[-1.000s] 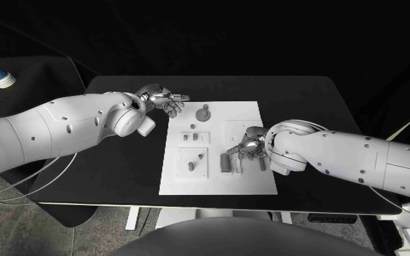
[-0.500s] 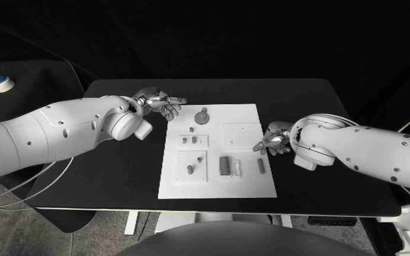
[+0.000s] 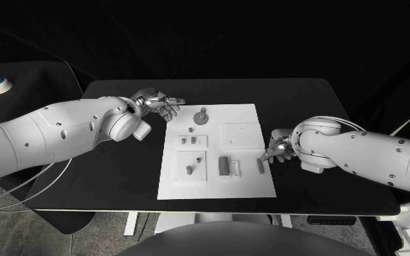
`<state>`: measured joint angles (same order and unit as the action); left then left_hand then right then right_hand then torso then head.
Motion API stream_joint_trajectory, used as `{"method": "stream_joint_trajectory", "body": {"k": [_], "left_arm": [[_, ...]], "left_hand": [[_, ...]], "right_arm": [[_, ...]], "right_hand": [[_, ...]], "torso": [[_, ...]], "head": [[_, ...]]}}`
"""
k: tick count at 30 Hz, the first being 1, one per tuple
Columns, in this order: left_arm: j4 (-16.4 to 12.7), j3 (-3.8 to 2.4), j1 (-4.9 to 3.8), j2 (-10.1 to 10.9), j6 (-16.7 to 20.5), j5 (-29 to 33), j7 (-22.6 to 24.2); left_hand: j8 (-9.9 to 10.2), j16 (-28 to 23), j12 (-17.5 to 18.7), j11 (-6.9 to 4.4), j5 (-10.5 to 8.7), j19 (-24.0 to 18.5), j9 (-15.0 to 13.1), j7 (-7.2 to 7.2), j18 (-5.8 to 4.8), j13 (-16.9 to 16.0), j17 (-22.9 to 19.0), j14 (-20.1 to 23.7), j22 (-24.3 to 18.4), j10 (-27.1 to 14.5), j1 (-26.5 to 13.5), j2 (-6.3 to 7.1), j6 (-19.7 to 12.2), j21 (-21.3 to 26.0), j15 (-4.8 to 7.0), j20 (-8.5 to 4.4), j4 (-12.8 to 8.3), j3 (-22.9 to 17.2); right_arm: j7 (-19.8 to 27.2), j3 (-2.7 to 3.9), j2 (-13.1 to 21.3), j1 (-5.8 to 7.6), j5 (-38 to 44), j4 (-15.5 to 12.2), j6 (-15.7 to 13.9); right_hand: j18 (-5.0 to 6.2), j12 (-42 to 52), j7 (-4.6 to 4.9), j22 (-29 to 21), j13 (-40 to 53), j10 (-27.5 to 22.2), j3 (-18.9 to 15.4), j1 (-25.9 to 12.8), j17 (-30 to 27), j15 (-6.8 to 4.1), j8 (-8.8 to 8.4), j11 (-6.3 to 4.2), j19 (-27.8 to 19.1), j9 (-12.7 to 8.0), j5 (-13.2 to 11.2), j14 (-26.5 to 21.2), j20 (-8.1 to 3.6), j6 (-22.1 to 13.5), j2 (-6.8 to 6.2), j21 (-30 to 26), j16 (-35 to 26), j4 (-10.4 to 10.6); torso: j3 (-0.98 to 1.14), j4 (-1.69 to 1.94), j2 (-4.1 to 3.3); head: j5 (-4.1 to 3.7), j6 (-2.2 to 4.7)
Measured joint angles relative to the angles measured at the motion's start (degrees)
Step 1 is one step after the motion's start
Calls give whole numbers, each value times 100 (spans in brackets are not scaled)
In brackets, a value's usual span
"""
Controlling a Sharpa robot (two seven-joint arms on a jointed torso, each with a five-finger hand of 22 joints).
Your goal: Assemble the parts on the task board
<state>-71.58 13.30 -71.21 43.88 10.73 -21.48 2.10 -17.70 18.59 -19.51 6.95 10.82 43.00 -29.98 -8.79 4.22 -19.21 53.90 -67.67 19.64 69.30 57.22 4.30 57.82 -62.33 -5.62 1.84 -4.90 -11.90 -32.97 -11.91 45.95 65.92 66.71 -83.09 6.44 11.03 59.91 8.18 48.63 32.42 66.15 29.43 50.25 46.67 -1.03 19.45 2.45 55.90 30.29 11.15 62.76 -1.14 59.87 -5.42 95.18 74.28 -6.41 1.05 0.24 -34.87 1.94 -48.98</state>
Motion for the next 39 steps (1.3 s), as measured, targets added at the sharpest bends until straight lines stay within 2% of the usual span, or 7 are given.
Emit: {"method": "stream_joint_trajectory", "body": {"k": [6, 14, 24, 30, 39], "left_arm": [[-1, 0, 0, 8, -1, 0, 0], [-12, 0, 0, 19, -3, 0, 0], [-20, 0, 0, 22, -6, 0, -2], [-23, 0, -5, 23, -10, 0, -4], [-34, 0, -12, 28, -31, 0, -14]], "left_hand": [[0, 0, 0, 0, 0, 0, 0, 0, -1, 0, 5, 0, 0, 0, 0, 0, 0, 0, 0, 0, 0, 0], [0, 0, 0, 0, 0, 0, 0, 0, -21, 0, 5, 0, 0, 0, 0, 0, 0, 0, 0, 0, 0, 0], [0, 0, 0, 0, 0, 0, 0, 0, -21, 0, 4, 0, 0, 0, 0, 0, 0, 0, 0, 0, 12, -13], [0, 0, 0, 21, 0, 0, 0, 0, -21, 0, 3, 0, 0, -21, 0, 0, 0, 0, 0, 0, 12, -12], [0, 0, 0, 21, 0, 0, -1, 0, -21, 0, 3, 0, 0, -21, -1, 1, 0, 0, 0, 0, 14, -11]], "right_arm": [[-19, -7, -89, -78, 95, 44, 31], [-20, -5, -193, -90, 155, 58, 35], [-12, -7, -317, -129, 178, 111, 49], [-20, -59, -384, -141, 184, 202, 124], [-34, -92, -485, -164, 294, 329, 231]], "right_hand": [[0, 0, -2, 4, -4, 0, -17, -39, 0, 0, 0, 0, -11, 6, 0, 0, -9, 3, -39, 0, 0, 17], [-1, 0, -8, 7, -6, 0, -33, -39, 0, 0, 0, 0, -12, 5, 0, 0, -8, 8, -38, 0, 0, 33], [-1, 0, -1, 11, -5, 0, -33, -69, 0, 1, 0, 0, -12, 5, 0, -1, -6, 17, -68, 0, 0, 33], [0, 0, 1, 11, -5, 0, -33, -69, 0, 1, 5, 0, -13, 20, 0, -1, -5, 38, -68, 0, -1, 33], [-1, 0, -8, 10, -5, 0, -33, -69, 1, 1, 74, 0, -20, 50, 0, 0, 4, 106, -68, 0, -1, 33]], "torso": [[-1, 10, -6], [-11, 16, -8], [-14, 16, 2], [-16, 13, 3], [-17, 10, 5]], "head": [[0, -19], [16, -57], [33, -86], [38, -100], [48, -102]]}}
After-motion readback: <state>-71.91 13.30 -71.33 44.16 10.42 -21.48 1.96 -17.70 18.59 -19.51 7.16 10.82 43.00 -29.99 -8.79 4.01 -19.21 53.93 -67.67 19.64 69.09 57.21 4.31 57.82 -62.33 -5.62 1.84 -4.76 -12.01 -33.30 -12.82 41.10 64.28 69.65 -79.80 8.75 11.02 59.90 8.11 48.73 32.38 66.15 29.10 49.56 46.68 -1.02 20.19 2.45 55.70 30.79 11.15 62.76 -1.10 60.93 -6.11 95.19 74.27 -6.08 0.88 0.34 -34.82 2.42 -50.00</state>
